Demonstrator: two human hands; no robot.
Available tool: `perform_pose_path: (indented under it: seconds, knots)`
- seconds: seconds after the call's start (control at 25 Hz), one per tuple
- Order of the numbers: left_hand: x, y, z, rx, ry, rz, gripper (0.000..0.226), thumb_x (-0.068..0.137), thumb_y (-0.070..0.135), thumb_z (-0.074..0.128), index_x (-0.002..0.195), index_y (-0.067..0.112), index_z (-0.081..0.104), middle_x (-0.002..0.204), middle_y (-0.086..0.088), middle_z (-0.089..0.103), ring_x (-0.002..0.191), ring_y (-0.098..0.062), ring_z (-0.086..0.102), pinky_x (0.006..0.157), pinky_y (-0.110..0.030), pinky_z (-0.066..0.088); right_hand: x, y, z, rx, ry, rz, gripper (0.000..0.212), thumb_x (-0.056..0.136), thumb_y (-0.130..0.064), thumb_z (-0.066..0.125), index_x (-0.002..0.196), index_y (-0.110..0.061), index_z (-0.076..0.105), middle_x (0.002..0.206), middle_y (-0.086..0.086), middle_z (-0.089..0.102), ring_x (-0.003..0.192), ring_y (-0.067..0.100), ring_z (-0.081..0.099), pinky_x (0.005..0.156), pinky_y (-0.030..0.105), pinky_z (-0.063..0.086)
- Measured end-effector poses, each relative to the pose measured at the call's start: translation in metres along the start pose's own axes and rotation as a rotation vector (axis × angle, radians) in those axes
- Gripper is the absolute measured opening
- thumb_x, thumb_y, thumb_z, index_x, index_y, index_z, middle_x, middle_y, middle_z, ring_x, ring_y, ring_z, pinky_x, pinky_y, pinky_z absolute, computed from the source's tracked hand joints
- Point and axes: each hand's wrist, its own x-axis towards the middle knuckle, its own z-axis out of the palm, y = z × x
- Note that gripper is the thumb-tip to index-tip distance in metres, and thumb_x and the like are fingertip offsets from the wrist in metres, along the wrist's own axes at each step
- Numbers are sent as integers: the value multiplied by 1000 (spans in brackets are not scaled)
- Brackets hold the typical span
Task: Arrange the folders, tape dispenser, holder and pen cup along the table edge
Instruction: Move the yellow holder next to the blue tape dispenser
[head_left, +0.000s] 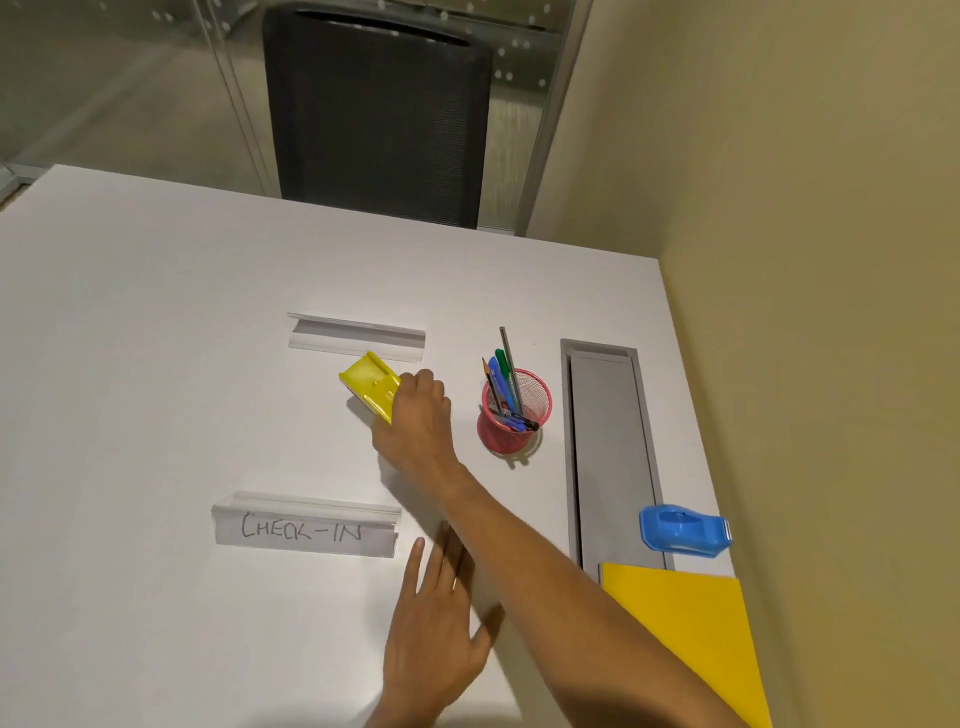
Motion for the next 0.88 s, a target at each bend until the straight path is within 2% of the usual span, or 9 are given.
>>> perform_pose_path:
  seconds: [0.04,0.12,0.24,0.36,0.44,0.6,0.88]
  knots:
    - [0,-2,-1,45,-17,-5,79,92,68,17,155,22,24,163,2,26,154,-15,12,125,-49,14,-10,4,-12,16,-4,-60,38,86,-26,58,114,-2,51,112,17,51,101,34,47,85,45,44]
    - [-1,-1,-1,76,29,14,81,93,68,26,156,18,20,165,1,19,155,-13,7,125,-47,13,-31,14,-41,76,11,-129,41,85,-24,61,120,-5,50,114,15,50,103,32,47,87,43,43]
    - [-2,3,-3,46,22,26,82,94,64,34,157,15,16,167,2,10,155,-16,7,124,-47,15,-49,33,-92,180,58,-163,50,84,-24,67,129,-10,49,119,10,49,111,26,46,92,35,41]
    - [-3,3,-6,47,25,22,85,93,65,34,158,16,9,168,3,4,155,-16,6,124,-47,14,-58,62,-145,137,82,-171,53,82,-24,70,129,-14,49,121,7,49,112,23,46,90,30,41]
    - [-4,3,-5,58,25,20,86,93,65,35,158,16,8,168,2,3,155,-16,5,124,-47,14,-62,93,-173,63,81,-143,55,81,-22,72,130,-15,49,123,7,50,115,22,47,90,28,41]
    - [-4,3,-2,93,37,21,86,93,66,33,158,16,6,168,2,1,155,-17,4,124,-47,13,-67,172,-214,-152,28,-36,60,78,-20,73,133,-16,48,128,7,51,114,23,51,91,33,45]
    - [-2,1,1,124,50,42,86,92,65,34,158,15,9,168,0,4,155,-18,6,125,-47,14,-75,272,-208,-302,-139,105,55,74,-18,76,124,-14,54,118,8,57,103,27,58,83,34,47]
